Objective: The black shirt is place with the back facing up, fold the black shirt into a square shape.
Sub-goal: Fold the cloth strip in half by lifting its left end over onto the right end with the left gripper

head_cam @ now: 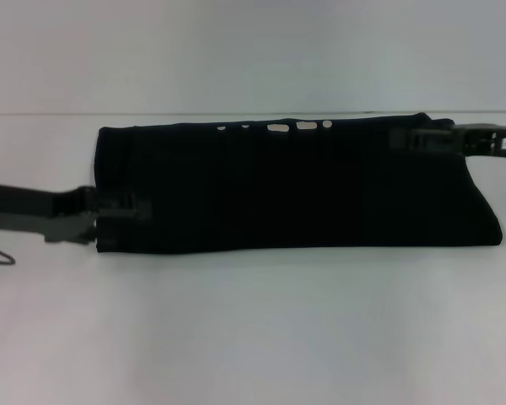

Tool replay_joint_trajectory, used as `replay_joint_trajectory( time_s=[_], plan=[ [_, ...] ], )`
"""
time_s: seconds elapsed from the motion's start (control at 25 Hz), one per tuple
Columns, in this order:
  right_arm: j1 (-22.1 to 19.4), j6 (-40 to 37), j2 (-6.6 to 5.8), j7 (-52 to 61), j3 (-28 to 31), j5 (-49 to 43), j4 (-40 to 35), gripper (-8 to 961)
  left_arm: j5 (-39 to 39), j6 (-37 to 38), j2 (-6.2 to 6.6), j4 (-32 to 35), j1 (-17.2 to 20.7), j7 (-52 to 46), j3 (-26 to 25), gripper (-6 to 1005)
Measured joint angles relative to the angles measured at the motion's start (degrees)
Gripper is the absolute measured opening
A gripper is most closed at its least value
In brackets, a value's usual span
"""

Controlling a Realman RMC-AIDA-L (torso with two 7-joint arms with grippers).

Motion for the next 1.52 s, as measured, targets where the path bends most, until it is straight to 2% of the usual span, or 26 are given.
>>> replay_joint_trajectory(
  time_s=[0.12,0.36,0.6,0.96,1.52],
  plan=[
    [0.47,0.12,0.50,-0.27,-1.11,0.02,-0.21,927,0.97,-0.60,0.02,-2.49,-0.06,-3.81,-0.02,919],
    [0.88,0.80,0.64,-0.63,-1.38,0.10,-0.31,927,1.17,-2.82,0.10,-6.74,0.07,-13.24,-0.58,920],
    [1.15,1.14,0.67,-0.45,-1.27,0.14,-0.32,927,0.80,-3.39,0.38,-10.24,0.05,-21.03,-4.82,920],
    [1.32,3.67,1.24,-0.62,-1.33,0.14,-0.32,926,0.69,-8.72,-0.39,-13.05,0.28,-24.74,-7.04,919],
    [1.71,4.85,1.51,-0.75,-1.36,0.13,-0.35,926,2.24,-14.43,-0.52,-13.92,0.29,-26.25,-6.68,920]
  ],
)
